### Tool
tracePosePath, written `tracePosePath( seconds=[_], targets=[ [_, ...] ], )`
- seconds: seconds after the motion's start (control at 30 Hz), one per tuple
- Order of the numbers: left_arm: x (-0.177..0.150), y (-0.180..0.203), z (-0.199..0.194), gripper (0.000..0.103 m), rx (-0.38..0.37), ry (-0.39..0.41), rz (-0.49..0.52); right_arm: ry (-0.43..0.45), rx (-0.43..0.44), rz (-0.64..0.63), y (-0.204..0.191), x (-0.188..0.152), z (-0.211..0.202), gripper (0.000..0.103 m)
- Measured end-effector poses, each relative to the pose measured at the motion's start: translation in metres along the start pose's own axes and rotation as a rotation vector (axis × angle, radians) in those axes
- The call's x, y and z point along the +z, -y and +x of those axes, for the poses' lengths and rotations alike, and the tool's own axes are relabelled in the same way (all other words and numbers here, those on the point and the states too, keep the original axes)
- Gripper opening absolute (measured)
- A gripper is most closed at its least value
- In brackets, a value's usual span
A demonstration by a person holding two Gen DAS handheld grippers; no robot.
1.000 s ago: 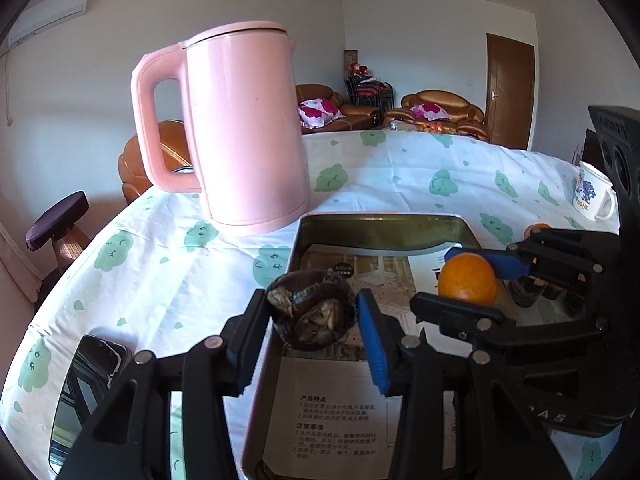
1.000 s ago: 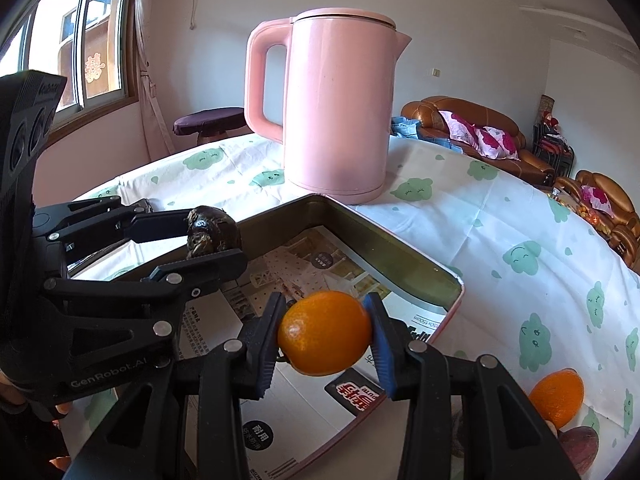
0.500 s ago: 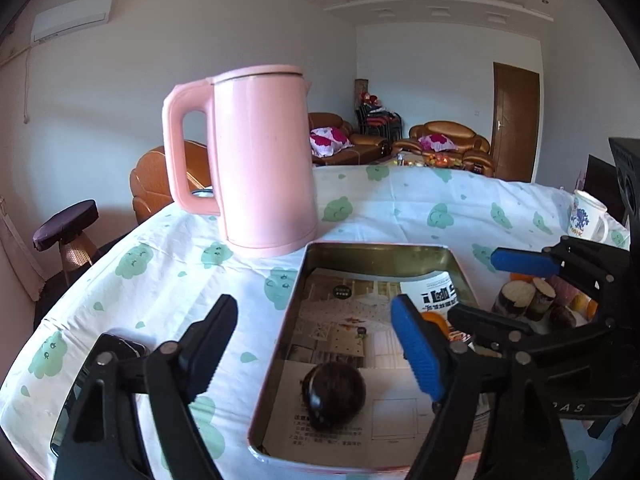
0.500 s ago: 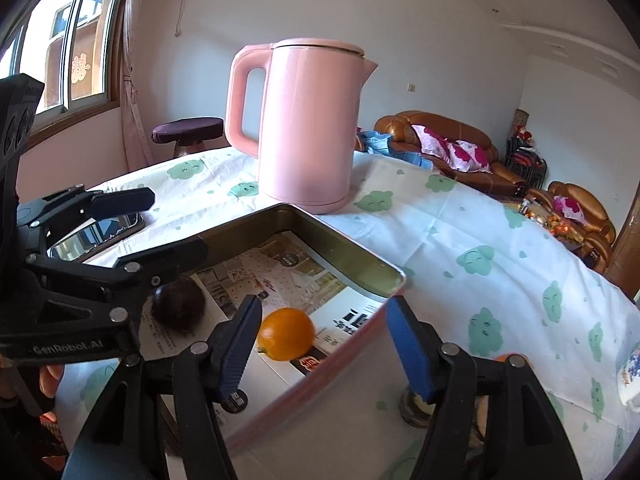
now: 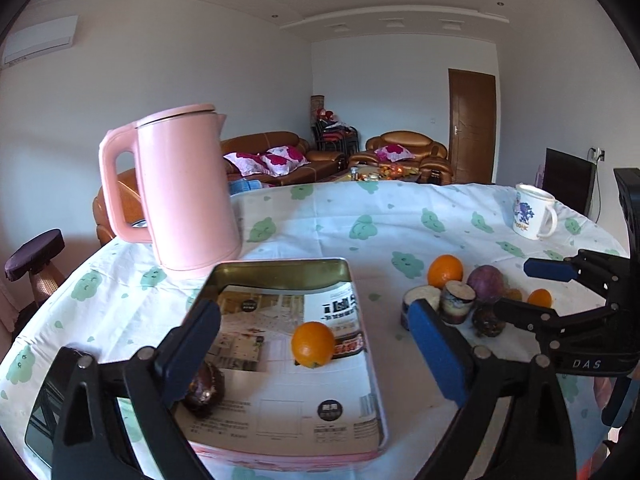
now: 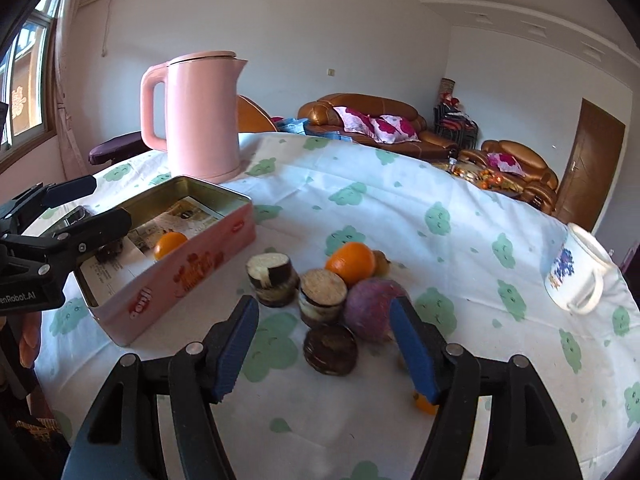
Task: Organize fruits
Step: 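Move both open tools back toward the remaining items on the table, then grasp the dark round cake with the right tool while the left tool grasps the cut cake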
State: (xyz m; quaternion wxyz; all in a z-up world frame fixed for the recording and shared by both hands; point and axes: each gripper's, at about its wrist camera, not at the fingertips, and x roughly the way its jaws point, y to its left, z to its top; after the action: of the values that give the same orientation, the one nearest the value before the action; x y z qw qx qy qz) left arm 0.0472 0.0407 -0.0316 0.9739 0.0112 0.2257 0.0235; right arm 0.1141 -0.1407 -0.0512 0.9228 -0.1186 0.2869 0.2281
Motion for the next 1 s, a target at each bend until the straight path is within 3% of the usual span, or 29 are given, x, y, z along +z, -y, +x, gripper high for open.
tracePosePath(
  seconds=[0.27, 0.4, 0.67, 0.7, 0.73, 0.87, 1.0],
  targets=[
    [-0.004, 0.033, 0.015, 0.097, -0.037, -0.039, 0.045, -0.068, 0.022, 0.014, 0.008, -0.009, 0.014, 0.069],
    [-0.003, 0.042, 0.020, 0.097, -0.053, -0.047, 0.056, -0.141, 0.053, 0.017, 0.009, -0.013, 0.030, 0.053],
    [0.000, 0.049, 0.031, 0.097, -0.076, -0.074, 0.071, -0.228, 0.097, 0.039, 0.012, -0.014, 0.052, 0.052],
    [0.000, 0.050, 0.032, 0.097, -0.080, -0.078, 0.073, -0.234, 0.108, 0.042, 0.012, -0.014, 0.054, 0.047],
    [0.000, 0.050, 0.032, 0.097, -0.084, -0.080, 0.073, -0.237, 0.115, 0.045, 0.012, -0.014, 0.055, 0.040],
    [0.001, 0.053, 0.038, 0.090, -0.097, -0.102, 0.078, -0.221, 0.120, 0.046, 0.011, -0.014, 0.050, 0.040],
    [0.003, 0.060, 0.046, 0.082, -0.115, -0.131, 0.090, -0.158, 0.055, 0.028, 0.009, -0.014, 0.034, 0.040]
  ],
)
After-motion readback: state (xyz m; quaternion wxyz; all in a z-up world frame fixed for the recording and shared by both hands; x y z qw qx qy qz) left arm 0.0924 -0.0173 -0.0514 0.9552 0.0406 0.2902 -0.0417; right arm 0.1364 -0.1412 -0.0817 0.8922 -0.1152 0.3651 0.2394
